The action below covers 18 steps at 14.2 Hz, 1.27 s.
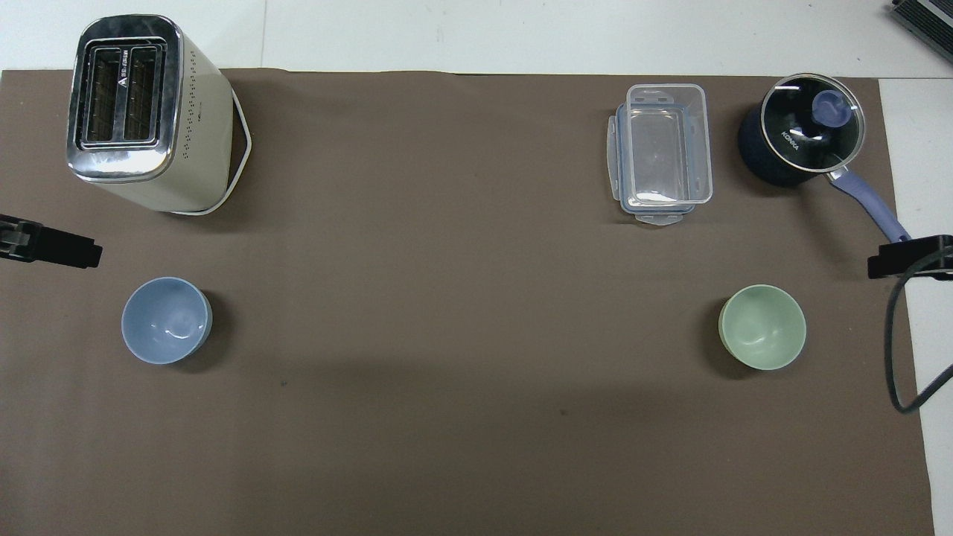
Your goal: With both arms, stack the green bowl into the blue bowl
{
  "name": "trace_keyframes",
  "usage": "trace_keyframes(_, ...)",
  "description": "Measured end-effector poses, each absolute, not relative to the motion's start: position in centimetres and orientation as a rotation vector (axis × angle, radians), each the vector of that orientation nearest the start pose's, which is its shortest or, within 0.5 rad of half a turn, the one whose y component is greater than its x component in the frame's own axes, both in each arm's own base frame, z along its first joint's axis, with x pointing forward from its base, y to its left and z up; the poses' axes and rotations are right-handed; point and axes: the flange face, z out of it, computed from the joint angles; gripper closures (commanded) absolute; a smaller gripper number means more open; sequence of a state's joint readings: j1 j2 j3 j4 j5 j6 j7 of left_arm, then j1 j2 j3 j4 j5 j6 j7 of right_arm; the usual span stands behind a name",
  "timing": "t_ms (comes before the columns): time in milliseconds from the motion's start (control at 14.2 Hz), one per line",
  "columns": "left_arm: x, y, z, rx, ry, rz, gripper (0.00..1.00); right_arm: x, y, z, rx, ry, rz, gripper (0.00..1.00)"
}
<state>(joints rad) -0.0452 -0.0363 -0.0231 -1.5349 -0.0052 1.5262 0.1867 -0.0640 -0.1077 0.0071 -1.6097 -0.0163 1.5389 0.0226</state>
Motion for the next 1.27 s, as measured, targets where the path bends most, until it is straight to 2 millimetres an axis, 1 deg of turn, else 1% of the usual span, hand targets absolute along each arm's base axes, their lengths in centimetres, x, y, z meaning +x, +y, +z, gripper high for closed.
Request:
trace_keyframes(282,53.79,-3.74,65.71,-3.118,0.400,-0.044,0.00,51.65,-3.10,65.93,-3.154,0.163,-0.052,0.00)
trace_keyframes(1268,53.79,-3.85,65.75,-3.118,0.403,-0.047,0.00,51.65,-3.10,65.89,-3.154,0.166,-0.051,0.00)
